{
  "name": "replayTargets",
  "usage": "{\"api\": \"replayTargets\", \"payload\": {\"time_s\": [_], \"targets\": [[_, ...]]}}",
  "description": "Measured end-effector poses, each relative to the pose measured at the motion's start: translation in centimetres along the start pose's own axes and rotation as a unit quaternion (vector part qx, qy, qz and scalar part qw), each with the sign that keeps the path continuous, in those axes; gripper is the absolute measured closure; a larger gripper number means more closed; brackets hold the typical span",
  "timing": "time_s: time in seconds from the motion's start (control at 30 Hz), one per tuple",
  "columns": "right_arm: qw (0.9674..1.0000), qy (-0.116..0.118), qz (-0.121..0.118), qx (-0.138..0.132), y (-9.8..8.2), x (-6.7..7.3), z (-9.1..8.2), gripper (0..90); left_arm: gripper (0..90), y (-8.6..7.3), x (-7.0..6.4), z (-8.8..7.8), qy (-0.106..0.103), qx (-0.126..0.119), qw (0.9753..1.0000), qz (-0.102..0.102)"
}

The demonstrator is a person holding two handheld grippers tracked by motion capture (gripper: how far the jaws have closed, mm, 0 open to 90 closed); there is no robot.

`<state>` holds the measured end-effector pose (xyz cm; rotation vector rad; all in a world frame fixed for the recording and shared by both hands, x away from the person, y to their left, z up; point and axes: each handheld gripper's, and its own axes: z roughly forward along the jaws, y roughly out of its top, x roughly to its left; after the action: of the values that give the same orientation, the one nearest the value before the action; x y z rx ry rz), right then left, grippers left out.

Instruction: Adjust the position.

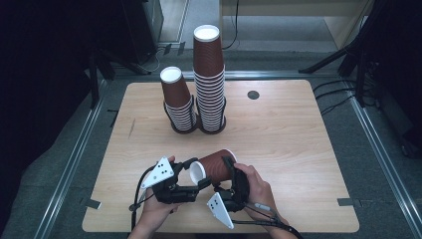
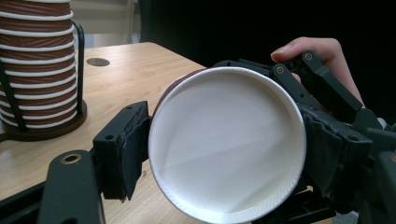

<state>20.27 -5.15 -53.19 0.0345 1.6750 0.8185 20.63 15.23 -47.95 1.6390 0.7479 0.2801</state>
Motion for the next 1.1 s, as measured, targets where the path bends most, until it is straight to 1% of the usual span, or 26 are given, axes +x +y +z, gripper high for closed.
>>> {"api": "replayTargets", "payload": {"time_s": [0.13, 0.23, 0.4, 0.5, 0.53, 0.57, 0.67, 0.7, 0.77, 0.8, 0.87, 0.97, 1.1], "targets": [[1.0, 0.0, 0.0, -0.001, -0.01, 0.01, 0.02, 12.5, 22.8, -0.07, -0.08, 0.01, 0.002, 0.0, 1.0, 0.001], [1.0, 0.002, 0.0, 0.001, -0.06, 0.14, 0.02, 12.4, 22.8, -0.11, -0.11, 0.02, 0.004, 0.005, 1.0, 0.0], [1.0, 0.002, 0.0, -0.002, -0.09, 0.19, 0.0, 12.2, 23.0, -0.28, -0.27, -0.06, 0.007, 0.0, 1.0, 0.003], [1.0, 0.003, 0.003, -0.001, -0.1, 0.2, 0.0, 11.7, 23.3, -0.3, -0.35, -0.04, 0.009, 0.0, 1.0, 0.005], [0.9999, 0.007, 0.009, -0.001, -0.13, 0.24, 0.0, 11.3, 23.4, -0.34, -0.38, -0.01, 0.009, 0.002, 0.9999, 0.006], [0.9999, 0.007, 0.009, -0.001, -0.13, 0.24, 0.0, 11.3, 23.5, -0.34, -0.38, -0.01, 0.009, 0.002, 0.9999, 0.006], [0.9998, 0.013, 0.013, -0.002, -0.21, 0.22, -0.03, 10.6, 23.6, -0.38, -0.31, -0.01, 0.006, 0.003, 1.0, 0.003], [0.9997, 0.017, 0.018, -0.002, -0.26, 0.15, -0.07, 9.4, 23.7, -0.38, -0.31, -0.02, 0.004, 0.003, 1.0, 0.003], [0.9997, 0.017, 0.019, -0.002, -0.27, 0.11, -0.07, 8.1, 23.8, -0.37, -0.33, -0.04, 0.004, 0.004, 1.0, 0.004], [0.9996, 0.022, 0.018, 0.0, -0.29, 0.02, -0.06, 4.3, 23.8, -0.37, -0.31, -0.05, 0.003, 0.003, 1.0, 0.003], [0.9995, 0.027, 0.016, 0.001, -0.35, -0.08, -0.06, 0.7, 23.8, -0.35, -0.26, -0.1, 0.004, 0.003, 1.0, 0.003], [0.9994, 0.03, 0.018, 0.003, -0.42, -0.19, -0.13, 0.0, 23.8, -0.31, -0.02, -0.29, 0.006, 0.0, 1.0, -0.001], [0.9993, 0.025, 0.027, -0.001, -0.42, -0.42, -0.24, 0.0, 23.8, -0.18, 0.35, -0.67, 0.014, -0.009, 0.9998, -0.005]]}}
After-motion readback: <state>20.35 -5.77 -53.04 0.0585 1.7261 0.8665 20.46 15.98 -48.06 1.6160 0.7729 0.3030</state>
